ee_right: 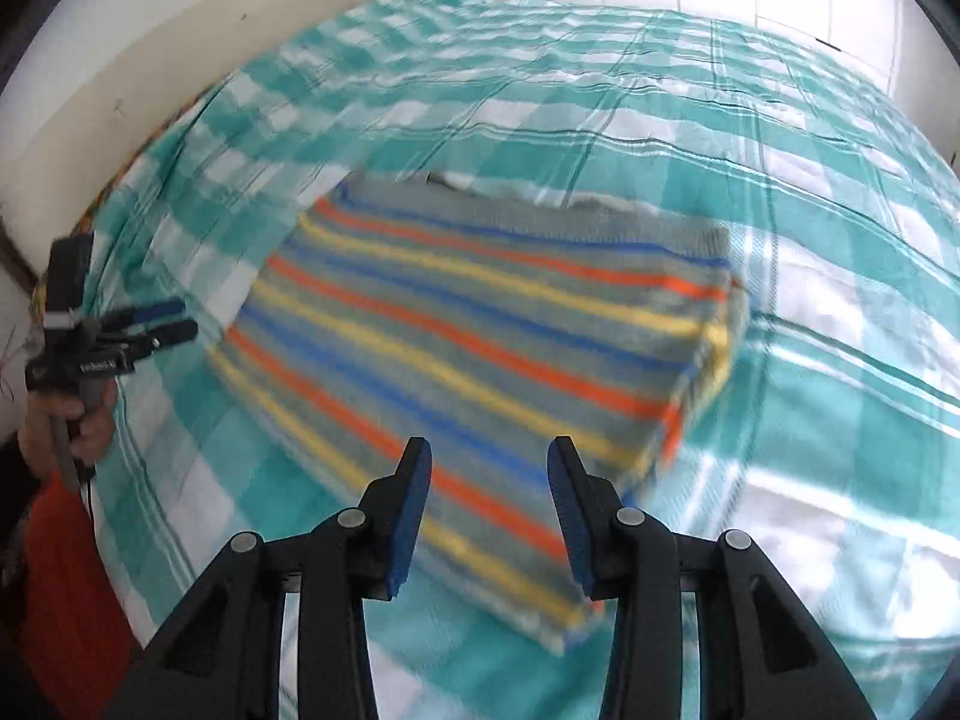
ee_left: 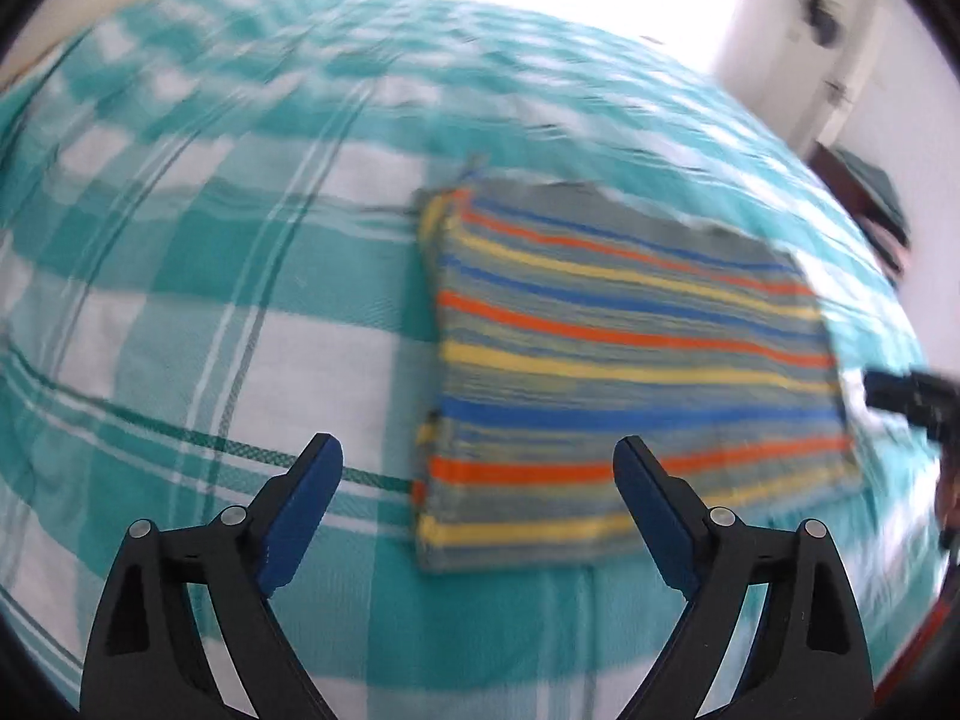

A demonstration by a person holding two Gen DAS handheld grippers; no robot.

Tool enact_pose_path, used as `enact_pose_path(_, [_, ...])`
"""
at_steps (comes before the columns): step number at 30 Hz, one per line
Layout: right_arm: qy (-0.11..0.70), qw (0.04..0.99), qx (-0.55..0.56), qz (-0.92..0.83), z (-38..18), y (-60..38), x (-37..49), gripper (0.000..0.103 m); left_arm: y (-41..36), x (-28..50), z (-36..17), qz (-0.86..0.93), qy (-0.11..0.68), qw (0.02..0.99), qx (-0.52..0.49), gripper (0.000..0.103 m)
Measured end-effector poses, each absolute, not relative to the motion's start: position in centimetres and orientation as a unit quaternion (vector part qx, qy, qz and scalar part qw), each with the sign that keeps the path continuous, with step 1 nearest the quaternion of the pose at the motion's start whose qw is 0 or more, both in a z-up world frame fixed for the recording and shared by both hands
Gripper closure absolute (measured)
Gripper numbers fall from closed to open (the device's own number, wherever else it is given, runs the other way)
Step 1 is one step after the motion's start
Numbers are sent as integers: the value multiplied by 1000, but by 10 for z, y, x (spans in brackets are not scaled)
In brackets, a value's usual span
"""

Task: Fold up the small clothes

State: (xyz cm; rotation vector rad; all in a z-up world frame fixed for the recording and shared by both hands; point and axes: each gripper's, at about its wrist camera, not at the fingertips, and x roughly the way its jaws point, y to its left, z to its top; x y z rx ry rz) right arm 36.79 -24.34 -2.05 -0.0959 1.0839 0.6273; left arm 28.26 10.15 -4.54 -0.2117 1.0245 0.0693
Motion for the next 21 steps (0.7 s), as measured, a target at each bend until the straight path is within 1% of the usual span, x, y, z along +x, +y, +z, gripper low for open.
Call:
enact_pose_path(1, [513, 807, -48, 288, -28, -239, 371, 61, 103, 285, -55, 47, 497, 861, -94, 12])
enact_pose_path(2, [527, 803, -62, 272, -44, -237, 374, 61, 105, 286, -70, 71, 517, 850, -75, 21])
enact_pose_path(3, [542, 797, -74, 256, -55, -237, 376, 61, 107, 284, -81, 86, 536, 838, -61, 26])
enact_pose_path(4, [571, 784, -79, 233, -77, -247, 376, 63, 112, 277, -86, 86, 544, 833, -59, 26])
enact_pose_path(5, [571, 785, -63, 234, -80, -255, 373, 67, 118, 266, -81, 78, 531, 841, -72, 27])
enact_pose_path(6, [565, 791, -52, 229, -74, -262, 369, 67, 121, 261, -77, 79, 530, 841, -77, 27])
enact_pose_path(7, [576, 789, -61, 206, -70, -264, 368, 67, 126, 253, -69, 77, 528, 841, -88, 28])
enact_pose_path(9, [596, 778, -60, 189, -54, -263, 366, 65, 130, 245, -56, 52, 497, 857, -127, 24])
enact_pose_path(11, [592, 776, -55, 210, -25, -238, 368, 65, 127, 246, -52, 26, 467, 869, -161, 8])
enact_pose_path(13, [578, 776, -72, 241, 6, -186, 377, 62, 119, 259, -63, 11, 479, 861, -173, 9])
enact_pose_path(15, [566, 773, -70, 278, 28, -130, 389, 47, 111, 273, -86, 22, 512, 842, -170, 43])
enact_pose_path(16, [564, 768, -66, 295, 32, -101, 398, 44, 108, 271, -89, 33, 512, 843, -164, 67])
enact_pose_path(17, [566, 762, -64, 308, 32, -74, 409, 44, 106, 267, -88, 26, 498, 849, -173, 95])
enact_pose_path(18, [569, 758, -67, 311, 29, -52, 414, 44, 107, 266, -88, 16, 498, 848, -183, 97])
enact_pose_path(21, [580, 754, -101, 292, 5, 32, 449, 44, 109, 260, -81, 14, 484, 852, -201, 98])
